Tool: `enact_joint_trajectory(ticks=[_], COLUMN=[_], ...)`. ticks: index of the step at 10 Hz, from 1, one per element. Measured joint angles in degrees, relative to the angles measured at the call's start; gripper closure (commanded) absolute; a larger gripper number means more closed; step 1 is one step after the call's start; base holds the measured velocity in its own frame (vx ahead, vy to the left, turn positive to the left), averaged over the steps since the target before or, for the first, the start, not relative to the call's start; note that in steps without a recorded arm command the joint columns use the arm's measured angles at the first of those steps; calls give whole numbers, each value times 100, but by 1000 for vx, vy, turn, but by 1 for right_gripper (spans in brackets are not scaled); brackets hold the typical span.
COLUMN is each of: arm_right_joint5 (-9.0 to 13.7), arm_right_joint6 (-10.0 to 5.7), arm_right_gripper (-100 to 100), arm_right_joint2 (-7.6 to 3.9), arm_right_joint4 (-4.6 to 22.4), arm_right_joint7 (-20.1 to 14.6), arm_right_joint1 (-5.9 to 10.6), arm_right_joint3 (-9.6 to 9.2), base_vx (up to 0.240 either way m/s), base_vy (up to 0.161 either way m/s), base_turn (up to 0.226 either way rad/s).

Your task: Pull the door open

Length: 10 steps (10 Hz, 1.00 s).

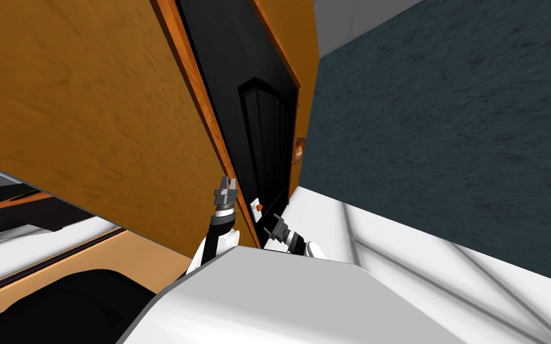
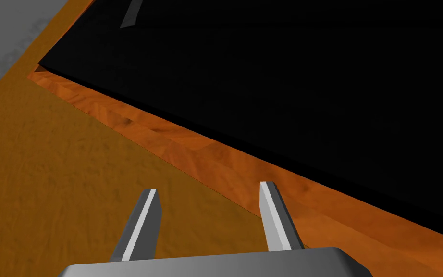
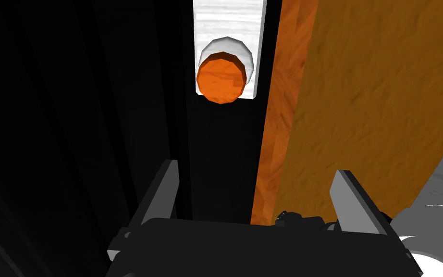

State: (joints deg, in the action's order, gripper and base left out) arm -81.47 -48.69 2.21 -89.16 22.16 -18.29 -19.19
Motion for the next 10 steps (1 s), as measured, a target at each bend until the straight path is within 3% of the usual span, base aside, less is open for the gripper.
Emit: enact_joint_trajectory(ticks=[1,6,10], arm_right_joint5=[-12,302,743], arm_right_joint6=[-4,207,479], arm_right_gripper=[-100,-100,-100], arm_right_joint2=[5,-613,-1102], arm_right_joint4=[-1,104,351], arm_right_joint7=[3,188,501], arm_right_joint1=[-2,180,438], arm_right_joint3=[-6,-270,-603], base_vx=[-24,2,0], base_vy=[-11,2,0], base_turn=[29,5,0])
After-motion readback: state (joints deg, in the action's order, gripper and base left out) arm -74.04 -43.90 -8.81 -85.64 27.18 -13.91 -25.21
